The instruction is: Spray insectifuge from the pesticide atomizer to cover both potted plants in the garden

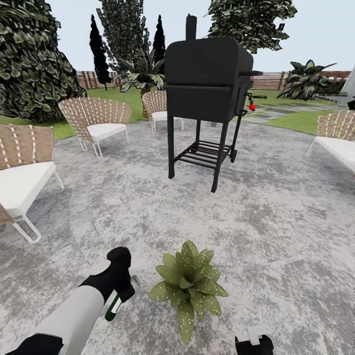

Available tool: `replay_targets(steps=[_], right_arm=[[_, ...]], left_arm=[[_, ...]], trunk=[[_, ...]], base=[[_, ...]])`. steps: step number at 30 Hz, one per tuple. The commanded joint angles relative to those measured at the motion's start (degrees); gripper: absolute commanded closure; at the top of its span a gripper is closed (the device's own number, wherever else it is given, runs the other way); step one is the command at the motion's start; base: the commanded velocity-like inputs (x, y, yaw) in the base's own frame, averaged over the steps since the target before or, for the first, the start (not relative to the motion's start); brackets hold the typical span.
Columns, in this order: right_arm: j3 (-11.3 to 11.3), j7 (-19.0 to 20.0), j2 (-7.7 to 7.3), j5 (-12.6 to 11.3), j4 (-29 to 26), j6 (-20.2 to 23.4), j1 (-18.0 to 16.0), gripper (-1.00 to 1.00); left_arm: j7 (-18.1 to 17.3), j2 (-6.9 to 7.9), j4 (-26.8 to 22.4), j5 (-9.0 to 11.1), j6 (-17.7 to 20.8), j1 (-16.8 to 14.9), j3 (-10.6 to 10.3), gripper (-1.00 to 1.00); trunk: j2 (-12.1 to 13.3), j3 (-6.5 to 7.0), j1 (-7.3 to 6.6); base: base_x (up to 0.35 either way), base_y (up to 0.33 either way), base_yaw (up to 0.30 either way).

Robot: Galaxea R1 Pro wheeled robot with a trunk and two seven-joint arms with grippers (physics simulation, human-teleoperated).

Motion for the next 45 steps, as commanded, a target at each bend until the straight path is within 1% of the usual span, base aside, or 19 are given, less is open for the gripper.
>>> replay_targets(steps=[1,3,6,8,11,13,14,16,17,18,20,24,30,33,34,40,42,45], right_arm=[[0.47,-0.21,0.01,-0.28,0.05,-0.13,-0.04,-1.0],[0.51,-0.21,0.04,-0.28,0.05,-0.13,-0.04,-1.0],[0.55,-0.21,0.04,-0.28,0.05,-0.09,-0.04,-1.0],[0.56,-0.21,0.04,-0.28,0.05,-0.05,-0.04,-1.0],[0.56,-0.2,0.06,-0.28,0.05,-0.04,-0.04,-1.0],[0.56,-0.21,0.05,-0.28,0.05,-0.04,-0.04,-1.0],[0.56,-0.19,0.04,-0.25,0.05,-0.04,-0.04,-1.0],[0.56,-0.16,0.04,-0.21,0.05,-0.04,-0.04,-1.0],[0.56,-0.15,0.04,-0.2,0.05,-0.04,-0.04,-1.0],[0.62,-0.15,0.11,-0.2,0.08,-0.04,-0.04,-1.0],[0.63,-0.19,0.13,-0.2,0.06,-0.04,-0.04,-1.0],[0.56,-0.2,0.06,-0.23,0.05,-0.04,-0.04,-1.0],[0.56,-0.21,0.1,-0.28,0.05,-0.04,-0.04,-1.0],[0.56,-0.21,0.12,-0.28,0.05,-0.04,-0.04,-1.0],[0.56,-0.21,0.13,-0.28,0.05,-0.04,-0.04,-1.0],[0.48,-0.21,-0.29,-0.23,0.05,-0.07,-0.04,-1.0],[0.51,-0.21,0.07,-0.43,0.03,-0.14,-0.04,-1.0],[0.47,-0.21,0.05,-0.46,0.04,-0.13,-0.04,-1.0]], left_arm=[[-0.54,0.05,-0.09,-0.44,0.35,0.01,-0.08,1.0],[-0.46,0.45,0.01,-0.5,0.25,0.13,-0.16,1.0],[-0.45,0.79,0.03,-0.6,0.15,1.68,-0.3,1.0],[-0.45,1.05,0.02,-0.62,0.08,2.17,-0.32,1.0],[-0.23,1.16,-0.77,-0.42,0.1,2.22,-0.18,1.0],[0.5,1.11,-0.91,0.12,-0.03,2.22,0.33,1.0],[0.77,1.06,-0.9,0.69,-0.84,2.22,0.49,1.0],[0.99,0.91,-0.31,1.83,-4.05,2.22,0.56,1.0],[1.01,1.01,-0.23,1.93,-4.47,2.22,0.58,1.0],[1.11,2.31,-0.65,2.28,-5.24,2.22,2.71,1.0],[2.27,2.82,-0.88,2.35,-5.43,2.22,3.61,1.0],[4.16,2.91,-0.26,2.4,-5.59,2.22,3.82,1.0],[4.3,2.94,-0.16,2.46,-7.08,2.26,3.76,1.0],[4.3,2.92,-0.17,2.46,-7.19,2.22,3.77,1.0],[4.3,2.67,-0.17,2.46,-7.23,2.23,3.77,1.0],[4.3,2.32,-0.17,2.46,-7.25,2.24,3.77,1.0],[4.3,2.33,-0.17,2.46,-7.25,2.23,3.76,1.0],[4.3,2.24,-0.17,2.46,-7.25,2.22,3.77,1.0]], trunk=[[-0.02,-0.05,-0.01],[-0.02,-0.05,-0.01],[-0.02,-0.05,-0.01],[-0.02,-0.05,-0.01],[-0.02,-0.05,-0.01],[-0.02,-0.05,-0.01],[-0.02,-0.05,-0.01],[-0.02,-0.05,-0.01],[-0.02,-0.05,-0.01],[-0.02,-0.05,-0.01],[-0.02,-0.05,-0.01],[-0.02,-0.05,-0.01],[-0.02,-0.05,-0.01],[-0.02,-0.05,-0.01],[-0.02,-0.05,-0.01],[-0.02,-0.05,-0.01],[-0.02,-0.05,-0.01],[-0.02,0.02,-0.01]], base=[[0.0,0.0,-0.126],[0.0,0.0,-0.043],[0.0,0.0,-0.004],[0.0,0.0,0.0],[0.0,0.0,0.0],[0.0,0.0,0.0],[0.0,0.0,0.0],[0.0,0.0,0.0],[0.0,0.0,0.0],[0.0,0.0,0.0],[0.0,0.0,0.0],[-0.023,0.068,-0.047],[-0.089,0.279,-0.276],[-0.093,0.313,-0.299],[-0.047,0.321,-0.277],[-0.008,0.329,-0.053],[0.0,0.331,-0.001],[0.0,0.331,-0.159]])
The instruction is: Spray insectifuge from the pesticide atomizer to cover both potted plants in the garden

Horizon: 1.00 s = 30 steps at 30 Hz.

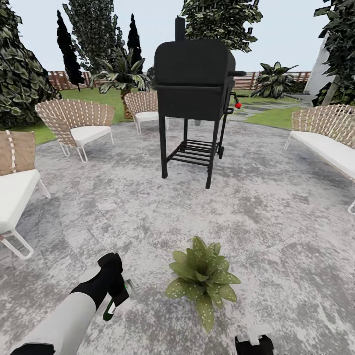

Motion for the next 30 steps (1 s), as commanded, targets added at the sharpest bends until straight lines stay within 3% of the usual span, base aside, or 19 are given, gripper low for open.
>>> replay_targets(steps=[1,21,30], right_arm=[[0.48,-0.24,-0.01,-0.3,0.06,-0.16,-0.04,-1.0],[0.54,-0.24,-0.01,-0.3,0.06,-0.07,-0.04,-1.0],[0.57,-0.24,0.07,-0.3,0.06,-0.16,-0.04,-1.0]], left_arm=[[-0.37,0.01,-0.04,-0.23,0.41,0.03,-0.16,1.0],[-0.37,0.1,-0.01,-0.23,-0.96,0.01,-0.1,1.0],[-0.37,0.01,0.0,-0.23,-0.93,0.03,-0.1,1.0]], trunk=[[-0.02,-0.01,-0.01],[-0.02,0.73,-0.01],[-0.02,0.81,-0.01]], base=[[0.0,0.331,-0.273],[0.0,0.04,-0.275],[0.0,0.185,-0.073]])
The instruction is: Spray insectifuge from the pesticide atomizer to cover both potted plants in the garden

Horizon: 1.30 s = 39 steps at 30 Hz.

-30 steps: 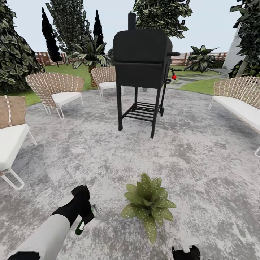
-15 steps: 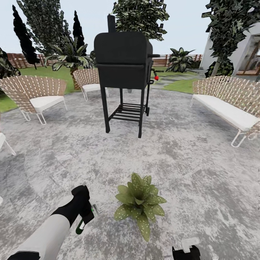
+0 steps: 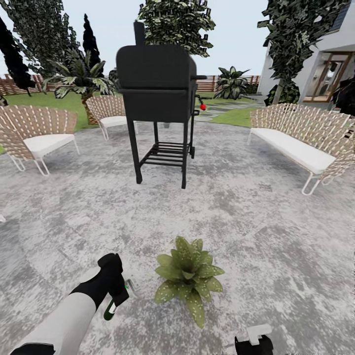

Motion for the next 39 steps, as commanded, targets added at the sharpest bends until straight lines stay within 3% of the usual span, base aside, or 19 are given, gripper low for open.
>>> replay_targets(steps=[1,19,36,39], right_arm=[[0.48,-0.24,0.0,-0.3,0.05,-0.16,-0.04,-1.0],[0.48,-0.24,0.0,-0.3,0.05,-0.07,-0.04,-1.0],[0.48,-0.24,0.0,-0.29,0.05,-0.07,-0.04,-1.0],[0.46,-0.24,0.0,-0.27,0.05,-0.07,-0.04,-1.0]], left_arm=[[-0.35,0.01,-0.09,-0.22,0.43,0.01,-0.1,1.0],[-0.35,-0.07,-0.17,-0.22,0.41,-0.01,-0.1,1.0],[-0.79,-0.03,-0.02,-0.13,0.19,0.04,-0.06,1.0],[-2.06,0.43,2.13,-0.55,-4.3,1.12,-0.77,1.0]], trunk=[[-0.02,-0.02,-0.01],[-0.02,0.64,-0.01],[-0.02,1.26,-0.01],[-0.02,1.37,-0.01]], base=[[0.0,0.301,-0.21],[0.008,0.303,-0.238],[0.176,0.227,-0.24],[0.008,0.009,-0.24]])
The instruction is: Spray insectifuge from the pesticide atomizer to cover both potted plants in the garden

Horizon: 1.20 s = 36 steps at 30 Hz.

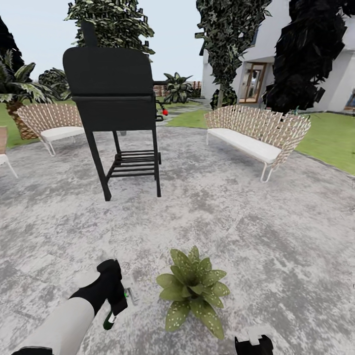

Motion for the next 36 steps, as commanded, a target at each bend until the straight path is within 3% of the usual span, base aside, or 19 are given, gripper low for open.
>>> replay_targets(steps=[1,3,5,7,14,18,21,24,31,33,34,36], right_arm=[[0.48,-0.21,0.0,-0.27,0.04,-0.13,-0.04,-1.0],[0.46,-0.21,0.0,-0.25,0.04,-0.15,-0.04,-1.0],[0.46,-0.21,0.0,-0.24,0.04,-0.15,-0.04,-1.0],[0.49,-0.21,0.0,-0.24,0.04,-0.13,-0.04,-1.0],[0.5,-0.21,0.0,-0.24,0.04,-0.13,-0.04,-1.0],[0.5,-0.21,0.0,-0.24,0.04,-0.13,-0.04,-1.0],[0.45,-0.21,-0.02,-0.24,0.04,-0.13,-0.04,-1.0],[0.42,-0.21,-0.14,-0.24,0.04,-0.13,-0.04,-1.0],[0.41,-0.21,-0.17,-0.24,0.04,-0.13,-0.04,-1.0],[0.41,-0.21,-0.17,-0.24,0.04,-0.13,-0.04,-1.0],[0.41,-0.21,-0.17,-0.24,0.04,-0.13,-0.04,-1.0],[0.41,-0.21,-0.17,-0.24,0.04,-0.13,-0.04,-1.0]], left_arm=[[-1.56,0.24,0.44,-0.44,-0.82,0.12,-0.23,1.0],[-3.17,0.65,1.37,-1.24,-1.81,0.2,-0.4,1.0],[-3.75,0.9,2.53,-3.87,-2.42,0.23,-1.41,1.0],[-3.7,0.94,2.61,-4.76,-2.47,0.24,-1.58,1.0],[-2.83,1.04,1.79,-5.0,-1.24,-0.56,-1.0,1.0],[-3.5,-0.14,-1.16,-5.07,-0.22,-1.8,-1.25,1.0],[-10.18,-1.7,-4.79,-7.59,0.81,-3.37,-1.58,1.0],[-14.57,-2.58,-5.61,-9.46,0.81,-6.22,-1.61,1.0],[-15.43,-3.01,-5.72,-9.85,0.81,-6.96,-1.7,1.0],[-15.45,-3.15,-5.67,-9.88,0.83,-6.97,-2.96,1.0],[-15.46,-3.14,-5.65,-9.89,0.96,-6.93,-4.89,1.0],[-15.51,-3.15,-5.68,-9.86,1.12,-6.94,-5.87,1.0]], trunk=[[-0.02,-0.01,-0.01],[-0.02,0.04,-0.01],[-0.02,0.05,-0.01],[-0.02,0.05,-0.01],[-0.02,0.05,-0.01],[-0.02,0.05,-0.01],[-0.02,0.05,-0.01],[-0.02,0.05,-0.01],[-0.02,0.05,-0.01],[-0.02,0.05,-0.01],[-0.02,0.05,-0.01],[-0.02,0.05,-0.01]], base=[[0.002,0.002,-0.231],[0.001,0.001,-0.146],[0.0,0.0,-0.025],[0.0,0.0,-0.007],[0.0,0.0,0.0],[0.0,0.0,0.0],[0.0,0.0,0.0],[0.0,0.0,-0.132],[0.0,0.0,-0.252],[0.0,0.0,-0.21],[0.0,0.0,-0.199],[0.0,0.0,-0.203]])
